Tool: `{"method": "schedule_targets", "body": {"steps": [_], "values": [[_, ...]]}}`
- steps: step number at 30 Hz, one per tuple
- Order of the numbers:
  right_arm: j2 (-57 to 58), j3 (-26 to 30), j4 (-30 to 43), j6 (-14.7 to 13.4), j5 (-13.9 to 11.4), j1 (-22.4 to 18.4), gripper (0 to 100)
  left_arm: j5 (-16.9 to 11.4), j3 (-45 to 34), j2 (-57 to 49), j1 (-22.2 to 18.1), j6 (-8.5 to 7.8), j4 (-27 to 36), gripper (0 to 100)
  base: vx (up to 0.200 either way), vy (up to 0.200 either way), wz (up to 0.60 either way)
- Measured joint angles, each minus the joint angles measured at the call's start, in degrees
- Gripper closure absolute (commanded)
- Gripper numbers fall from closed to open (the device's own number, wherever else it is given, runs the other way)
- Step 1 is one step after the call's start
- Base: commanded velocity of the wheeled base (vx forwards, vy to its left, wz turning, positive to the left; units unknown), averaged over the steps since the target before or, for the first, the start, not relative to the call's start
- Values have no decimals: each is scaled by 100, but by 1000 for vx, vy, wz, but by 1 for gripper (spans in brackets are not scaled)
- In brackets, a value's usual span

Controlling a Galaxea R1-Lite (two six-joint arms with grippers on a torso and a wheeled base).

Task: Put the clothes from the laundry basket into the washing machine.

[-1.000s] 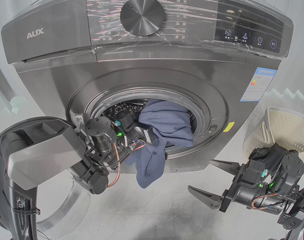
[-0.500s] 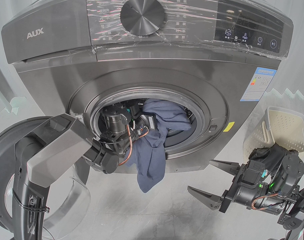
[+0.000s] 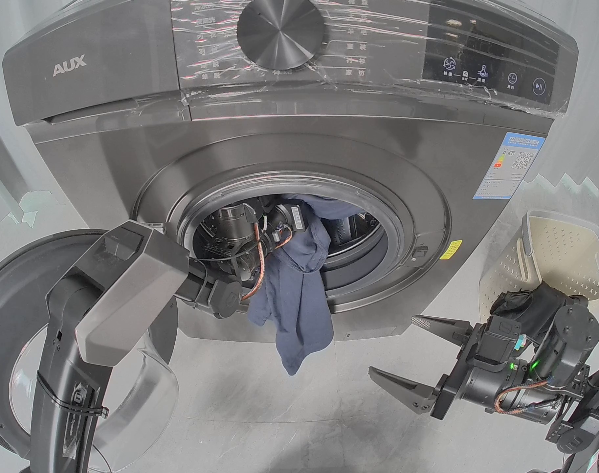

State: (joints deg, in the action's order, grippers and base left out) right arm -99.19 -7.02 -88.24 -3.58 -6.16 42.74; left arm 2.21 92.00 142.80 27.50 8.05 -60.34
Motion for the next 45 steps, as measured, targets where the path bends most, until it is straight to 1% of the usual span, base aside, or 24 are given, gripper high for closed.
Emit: {"method": "schedule_targets", "body": {"steps": [4,7,11,14,18,24,31,32,40,45], "values": [[-11,0,-1,0,-2,-5,0,135,-80,-7,2,99,150,0,0,0,0],[-15,-6,-4,-2,0,-2,0,208,-304,-93,13,177,377,0,0,0,0],[-17,-9,-4,0,0,0,0,235,-898,-350,74,227,842,0,0,0,0],[-17,-9,-6,0,2,1,0,235,-1456,-617,141,229,1182,0,0,0,0],[-17,-9,-6,0,2,1,0,173,-2078,-912,247,205,1429,0,0,0,0],[-2,-9,-6,4,2,4,0,6,-2831,-1170,375,-37,1469,0,0,0,0],[16,-13,-9,4,4,4,0,0,-2907,-1036,422,-59,1157,0,0,0,0],[18,-15,-9,6,2,4,0,-2,-2892,-997,424,-59,1111,100,0,0,0],[27,-26,-6,6,0,4,0,-10,-2715,-801,436,-30,1025,100,0,0,0],[29,-33,-6,6,-2,4,0,-13,-2395,-768,455,65,948,100,0,0,0]]}}
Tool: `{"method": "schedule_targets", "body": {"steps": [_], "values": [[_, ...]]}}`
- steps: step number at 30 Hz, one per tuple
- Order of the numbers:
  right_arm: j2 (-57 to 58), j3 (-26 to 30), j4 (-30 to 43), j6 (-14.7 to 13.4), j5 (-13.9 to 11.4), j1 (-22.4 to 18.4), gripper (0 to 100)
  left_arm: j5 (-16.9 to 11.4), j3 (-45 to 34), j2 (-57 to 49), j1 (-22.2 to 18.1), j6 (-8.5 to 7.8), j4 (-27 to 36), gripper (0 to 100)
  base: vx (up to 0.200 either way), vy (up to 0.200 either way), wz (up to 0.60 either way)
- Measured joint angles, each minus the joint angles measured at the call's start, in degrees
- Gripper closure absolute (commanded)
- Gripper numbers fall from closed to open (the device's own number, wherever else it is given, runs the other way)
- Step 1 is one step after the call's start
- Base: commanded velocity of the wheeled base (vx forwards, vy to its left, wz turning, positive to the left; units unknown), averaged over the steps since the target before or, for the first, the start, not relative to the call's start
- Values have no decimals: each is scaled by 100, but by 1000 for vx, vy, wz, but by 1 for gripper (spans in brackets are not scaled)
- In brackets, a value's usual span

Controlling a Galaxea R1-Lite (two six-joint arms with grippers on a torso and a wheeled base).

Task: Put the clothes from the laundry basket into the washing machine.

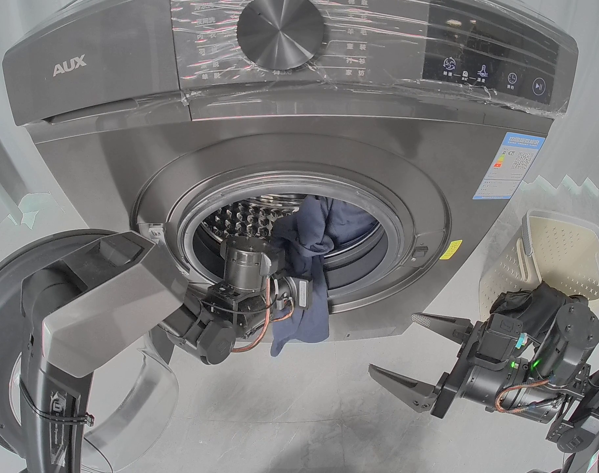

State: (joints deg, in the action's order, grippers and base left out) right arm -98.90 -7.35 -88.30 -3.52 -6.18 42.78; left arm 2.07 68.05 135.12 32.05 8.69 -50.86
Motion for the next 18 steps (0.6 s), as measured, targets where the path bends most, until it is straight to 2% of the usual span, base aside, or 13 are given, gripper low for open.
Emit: {"method": "schedule_targets", "body": {"steps": [5,10,16,17,18], "values": [[11,-11,0,0,2,0,0,57,510,30,-2,110,-229,100,0,0,0],[15,-17,0,0,2,0,0,151,1145,162,-20,140,-492,100,0,0,0],[21,-20,0,0,5,0,0,397,1860,468,-88,151,-691,100,0,0,0],[28,-20,0,2,5,0,0,419,1919,525,-101,151,-697,0,0,0,0],[32,-20,0,0,5,0,0,428,1949,562,-110,151,-697,0,0,0,0]]}}
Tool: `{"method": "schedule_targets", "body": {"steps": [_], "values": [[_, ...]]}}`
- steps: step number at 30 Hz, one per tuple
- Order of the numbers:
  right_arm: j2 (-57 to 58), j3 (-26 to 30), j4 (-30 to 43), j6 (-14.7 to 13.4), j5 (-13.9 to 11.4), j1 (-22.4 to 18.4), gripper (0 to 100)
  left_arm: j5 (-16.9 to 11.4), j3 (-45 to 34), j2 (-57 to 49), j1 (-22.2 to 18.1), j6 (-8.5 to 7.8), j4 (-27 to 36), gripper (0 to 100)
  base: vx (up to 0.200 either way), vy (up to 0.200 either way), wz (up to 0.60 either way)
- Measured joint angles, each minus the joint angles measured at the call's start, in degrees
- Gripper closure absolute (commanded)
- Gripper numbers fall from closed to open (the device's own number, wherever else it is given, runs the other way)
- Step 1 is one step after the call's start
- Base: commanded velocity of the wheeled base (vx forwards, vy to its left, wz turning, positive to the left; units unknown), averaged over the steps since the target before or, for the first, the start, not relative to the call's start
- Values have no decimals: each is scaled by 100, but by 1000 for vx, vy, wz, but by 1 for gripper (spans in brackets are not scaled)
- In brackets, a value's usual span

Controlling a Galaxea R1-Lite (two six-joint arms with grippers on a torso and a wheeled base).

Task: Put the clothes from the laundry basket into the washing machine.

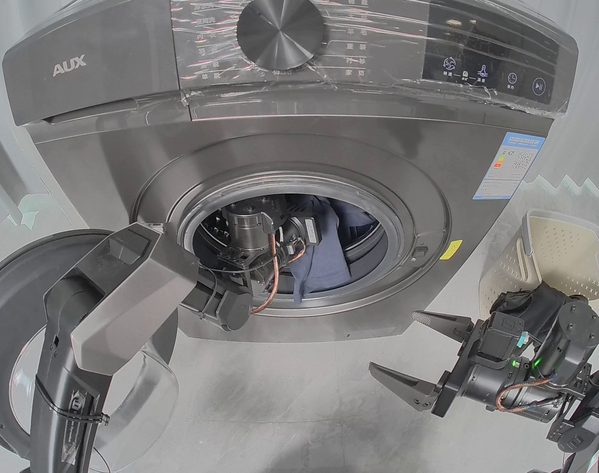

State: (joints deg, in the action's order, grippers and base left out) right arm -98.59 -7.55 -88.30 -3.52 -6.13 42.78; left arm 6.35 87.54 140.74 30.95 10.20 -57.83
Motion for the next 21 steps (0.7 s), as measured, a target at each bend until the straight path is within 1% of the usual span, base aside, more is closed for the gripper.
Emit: {"method": "schedule_targets", "body": {"steps": [3,7,14,21], "values": [[10,-2,0,0,-2,0,0,10,-46,49,-9,5,-2,0,0,0,0],[16,0,0,0,-2,0,0,-33,-469,-46,16,44,148,0,0,0,0],[21,5,-2,0,-2,0,0,-296,-1431,-422,215,110,479,0,0,0,0],[24,16,0,0,-7,0,0,-329,-1598,-439,324,85,485,0,0,0,0]]}}
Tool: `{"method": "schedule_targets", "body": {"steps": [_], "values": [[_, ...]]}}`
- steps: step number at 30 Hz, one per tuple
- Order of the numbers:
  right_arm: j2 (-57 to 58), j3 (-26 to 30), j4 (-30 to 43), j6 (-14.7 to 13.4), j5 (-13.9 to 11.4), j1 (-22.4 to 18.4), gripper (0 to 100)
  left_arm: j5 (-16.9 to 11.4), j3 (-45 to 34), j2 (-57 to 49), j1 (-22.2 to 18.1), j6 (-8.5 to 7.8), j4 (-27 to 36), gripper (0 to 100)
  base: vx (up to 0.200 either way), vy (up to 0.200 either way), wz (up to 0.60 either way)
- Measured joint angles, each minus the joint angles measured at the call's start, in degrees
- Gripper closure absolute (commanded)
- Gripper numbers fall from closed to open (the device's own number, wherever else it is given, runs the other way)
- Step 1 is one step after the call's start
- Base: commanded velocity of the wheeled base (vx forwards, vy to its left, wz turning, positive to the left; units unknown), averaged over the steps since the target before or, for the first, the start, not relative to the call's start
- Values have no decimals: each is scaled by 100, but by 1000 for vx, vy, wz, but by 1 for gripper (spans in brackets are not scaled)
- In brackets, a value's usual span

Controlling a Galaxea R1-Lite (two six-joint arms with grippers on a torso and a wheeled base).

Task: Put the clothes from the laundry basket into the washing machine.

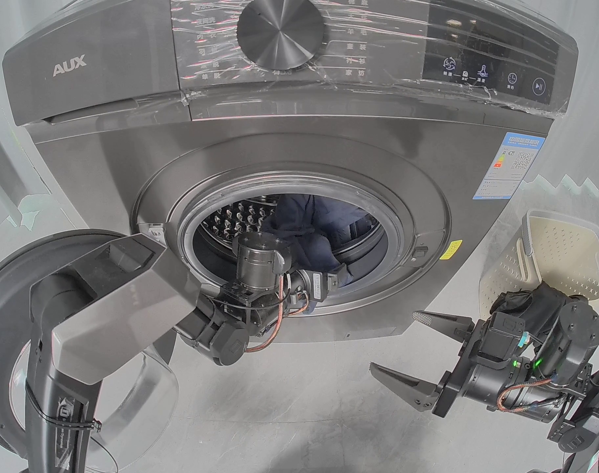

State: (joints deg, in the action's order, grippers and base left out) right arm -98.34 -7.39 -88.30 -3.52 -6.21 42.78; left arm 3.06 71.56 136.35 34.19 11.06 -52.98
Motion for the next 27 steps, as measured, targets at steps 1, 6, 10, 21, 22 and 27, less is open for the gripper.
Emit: {"method": "schedule_targets", "body": {"steps": [1,6,10,21,22,27], "values": [[0,0,-2,0,-2,0,0,0,7,30,0,-9,-4,0,0,0,0],[2,-10,-2,2,0,0,0,39,57,185,-49,-63,-11,100,0,0,0],[2,-18,0,0,0,0,0,63,145,277,-121,-143,-1,100,0,0,0],[2,-62,-2,0,2,0,0,99,1033,358,-230,98,-55,100,0,0,0],[2,-71,-2,-2,2,0,0,128,1201,375,-247,130,-89,100,0,0,0],[2,-95,-2,-4,5,0,0,386,1974,540,-339,211,-197,100,0,0,0]]}}
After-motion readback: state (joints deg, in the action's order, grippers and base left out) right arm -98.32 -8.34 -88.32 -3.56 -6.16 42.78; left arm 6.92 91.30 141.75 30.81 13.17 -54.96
